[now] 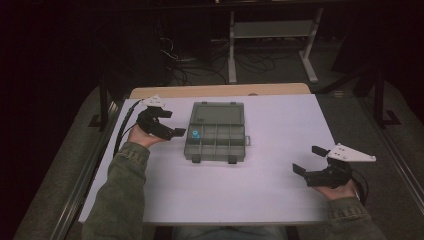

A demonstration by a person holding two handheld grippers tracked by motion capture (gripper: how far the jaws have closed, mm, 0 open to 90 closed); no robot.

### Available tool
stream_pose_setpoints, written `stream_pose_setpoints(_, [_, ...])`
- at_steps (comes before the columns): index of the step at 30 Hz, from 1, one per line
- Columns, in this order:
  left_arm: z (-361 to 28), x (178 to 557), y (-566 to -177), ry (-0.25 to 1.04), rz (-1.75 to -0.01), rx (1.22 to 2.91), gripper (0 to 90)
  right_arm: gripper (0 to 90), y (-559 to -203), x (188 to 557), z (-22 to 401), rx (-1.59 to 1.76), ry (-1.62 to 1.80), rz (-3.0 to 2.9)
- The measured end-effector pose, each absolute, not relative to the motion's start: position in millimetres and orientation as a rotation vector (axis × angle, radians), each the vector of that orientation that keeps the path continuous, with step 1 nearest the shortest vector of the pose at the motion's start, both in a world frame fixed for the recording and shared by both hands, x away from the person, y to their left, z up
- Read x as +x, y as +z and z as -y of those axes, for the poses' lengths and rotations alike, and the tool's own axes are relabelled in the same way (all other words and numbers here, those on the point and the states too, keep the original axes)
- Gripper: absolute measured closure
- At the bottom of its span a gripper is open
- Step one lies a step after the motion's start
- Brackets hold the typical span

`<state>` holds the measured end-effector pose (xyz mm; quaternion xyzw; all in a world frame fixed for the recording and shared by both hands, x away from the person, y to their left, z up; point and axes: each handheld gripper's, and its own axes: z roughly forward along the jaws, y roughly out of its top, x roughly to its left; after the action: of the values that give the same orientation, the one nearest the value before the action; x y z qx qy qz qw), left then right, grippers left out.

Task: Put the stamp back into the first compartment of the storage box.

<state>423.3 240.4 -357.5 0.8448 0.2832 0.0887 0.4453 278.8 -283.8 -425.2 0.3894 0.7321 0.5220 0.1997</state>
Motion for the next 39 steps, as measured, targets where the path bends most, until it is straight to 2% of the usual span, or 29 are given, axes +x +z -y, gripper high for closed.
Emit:
stream_pose_setpoints(13, [-264, 396, -361, 0.267, -0.706, 2.031, 0.0, 0.0, -426, 279, 283, 1.092, 1.451, -2.053])
stream_pose_setpoints(39, [-305, 367, -365, 0.350, -0.779, 1.935, 0.0, 0.0, -425, 279, 281, 1.086, 1.451, -2.053])
